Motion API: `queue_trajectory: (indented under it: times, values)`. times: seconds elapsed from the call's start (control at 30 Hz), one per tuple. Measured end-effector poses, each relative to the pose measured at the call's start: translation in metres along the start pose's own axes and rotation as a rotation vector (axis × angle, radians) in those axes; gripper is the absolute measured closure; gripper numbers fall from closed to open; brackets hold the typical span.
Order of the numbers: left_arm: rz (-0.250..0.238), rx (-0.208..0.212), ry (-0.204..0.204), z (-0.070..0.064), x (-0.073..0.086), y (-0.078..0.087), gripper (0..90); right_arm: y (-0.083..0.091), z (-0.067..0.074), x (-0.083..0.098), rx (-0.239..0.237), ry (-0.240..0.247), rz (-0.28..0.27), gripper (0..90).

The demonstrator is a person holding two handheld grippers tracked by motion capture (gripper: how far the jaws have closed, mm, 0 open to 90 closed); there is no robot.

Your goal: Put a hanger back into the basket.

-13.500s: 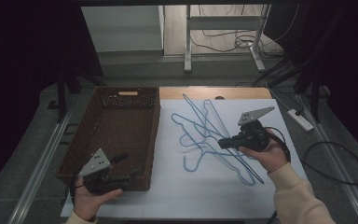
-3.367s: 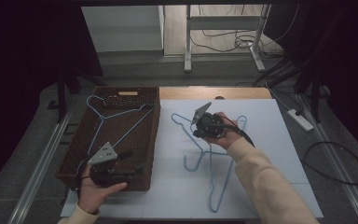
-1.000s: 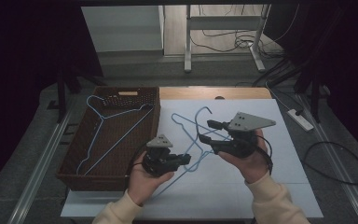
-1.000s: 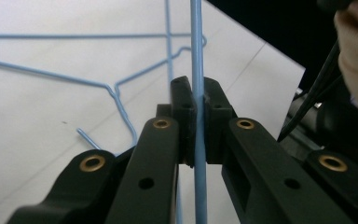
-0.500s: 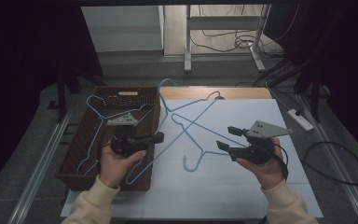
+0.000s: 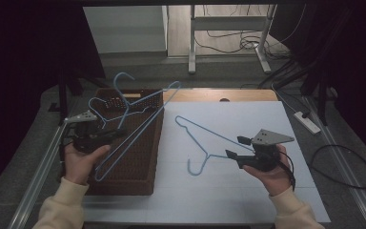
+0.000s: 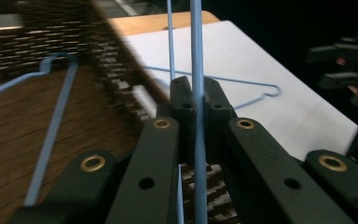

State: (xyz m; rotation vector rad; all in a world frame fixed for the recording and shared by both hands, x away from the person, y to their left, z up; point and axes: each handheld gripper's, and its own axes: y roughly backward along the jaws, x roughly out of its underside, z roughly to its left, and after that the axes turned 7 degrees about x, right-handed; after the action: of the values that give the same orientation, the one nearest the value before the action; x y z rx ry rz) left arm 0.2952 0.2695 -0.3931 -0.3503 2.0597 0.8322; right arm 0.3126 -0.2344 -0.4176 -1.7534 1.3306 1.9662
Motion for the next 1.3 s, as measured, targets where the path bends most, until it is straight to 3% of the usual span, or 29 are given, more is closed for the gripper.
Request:
queue_trajectory:
  times: [0.2,0.57,0.63,0.93,1.13,1.3]
  values:
    - [-0.006,-0.049,0.034,0.026,0.004,0.012,85.4,-0.006,-0.003,0.009,0.003,-0.014,0.019,34.0]
    - [0.045,-0.093,0.035,0.047,0.003,0.011,85.5,-0.004,-0.012,0.02,0.008,-0.058,0.027,34.1]
    - [0.083,-0.105,0.025,0.051,0.004,0.006,85.5,-0.003,-0.013,0.022,0.012,-0.061,0.028,34.0]
    - [0.135,-0.14,0.042,0.058,0.009,-0.002,85.4,-0.004,-0.013,0.023,0.006,-0.064,0.032,34.0]
    - [0.239,-0.123,0.072,0.067,0.017,-0.014,85.5,-0.006,-0.012,0.024,0.002,-0.06,0.041,34.0]
    - [0.281,-0.122,0.106,0.077,0.024,-0.021,85.4,-0.008,-0.011,0.024,-0.006,-0.062,0.054,33.7]
